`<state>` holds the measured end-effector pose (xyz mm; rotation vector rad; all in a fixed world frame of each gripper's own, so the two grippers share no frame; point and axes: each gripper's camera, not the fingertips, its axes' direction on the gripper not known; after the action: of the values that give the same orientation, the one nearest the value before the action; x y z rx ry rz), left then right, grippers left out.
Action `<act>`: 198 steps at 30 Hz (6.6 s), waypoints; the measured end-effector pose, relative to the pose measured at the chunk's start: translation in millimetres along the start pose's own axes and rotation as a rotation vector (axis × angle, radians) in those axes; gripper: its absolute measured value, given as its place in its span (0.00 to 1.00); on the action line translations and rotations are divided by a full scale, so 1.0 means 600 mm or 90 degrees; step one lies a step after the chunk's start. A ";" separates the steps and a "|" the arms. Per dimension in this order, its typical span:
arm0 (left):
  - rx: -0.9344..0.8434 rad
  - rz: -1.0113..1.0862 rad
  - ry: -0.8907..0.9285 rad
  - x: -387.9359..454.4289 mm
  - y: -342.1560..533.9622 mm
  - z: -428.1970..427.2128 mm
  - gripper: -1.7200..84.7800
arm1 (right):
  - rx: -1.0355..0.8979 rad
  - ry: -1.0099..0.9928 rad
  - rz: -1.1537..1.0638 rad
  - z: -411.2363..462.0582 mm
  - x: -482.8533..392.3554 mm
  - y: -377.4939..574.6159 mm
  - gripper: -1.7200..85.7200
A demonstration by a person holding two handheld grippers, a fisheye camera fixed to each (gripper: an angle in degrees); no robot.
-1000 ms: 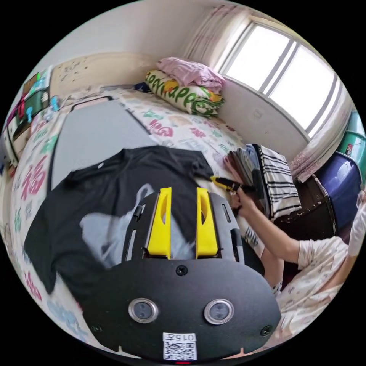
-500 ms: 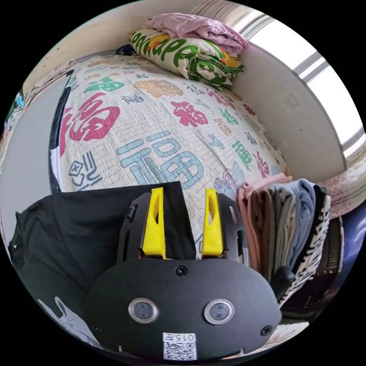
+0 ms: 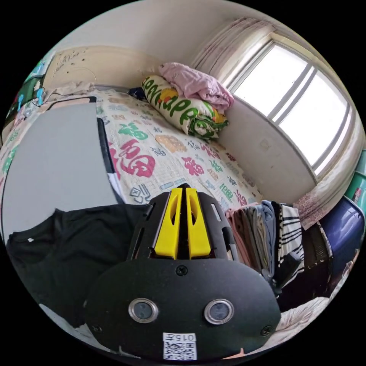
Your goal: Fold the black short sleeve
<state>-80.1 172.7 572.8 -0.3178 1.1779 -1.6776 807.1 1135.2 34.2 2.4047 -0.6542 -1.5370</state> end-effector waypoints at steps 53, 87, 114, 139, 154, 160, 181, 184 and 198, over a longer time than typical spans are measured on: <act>-0.161 -0.005 -0.110 -0.203 0.117 0.232 0.12 | -0.266 -0.010 -0.261 0.162 -0.150 -0.004 0.02; -0.234 0.241 0.040 0.117 0.420 0.043 0.13 | -0.299 0.041 -0.262 0.271 -0.148 0.008 0.03; -0.041 -0.011 0.050 -0.189 0.852 -0.492 0.07 | -0.233 0.024 -0.244 0.292 -0.115 0.052 0.04; 0.259 -0.412 -0.135 -0.579 1.627 -0.985 0.04 | -0.529 -0.064 -0.370 1.310 -0.942 0.152 0.14; 0.271 -0.445 -0.103 -0.587 1.647 -1.028 0.02 | -0.574 0.161 -0.343 1.542 -1.026 0.250 0.02; 0.278 -0.310 -0.197 -0.493 1.553 -1.053 0.02 | -0.482 0.089 -0.283 1.421 -0.971 0.158 0.01; 0.018 0.178 -0.132 -0.125 1.197 -0.814 0.02 | -0.361 0.160 -0.029 0.964 -0.525 0.237 0.02; 0.011 0.173 -0.101 -0.143 1.175 -0.825 0.02 | -0.368 0.173 -0.020 0.947 -0.506 0.249 0.03; 0.041 0.041 -0.238 -0.258 1.130 -0.847 0.10 | -0.445 0.024 -0.372 0.844 -0.697 0.437 0.14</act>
<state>35.7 577.2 -178.8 -0.5224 0.8455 -1.5155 136.6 1132.4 258.5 2.1194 0.5755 -1.5393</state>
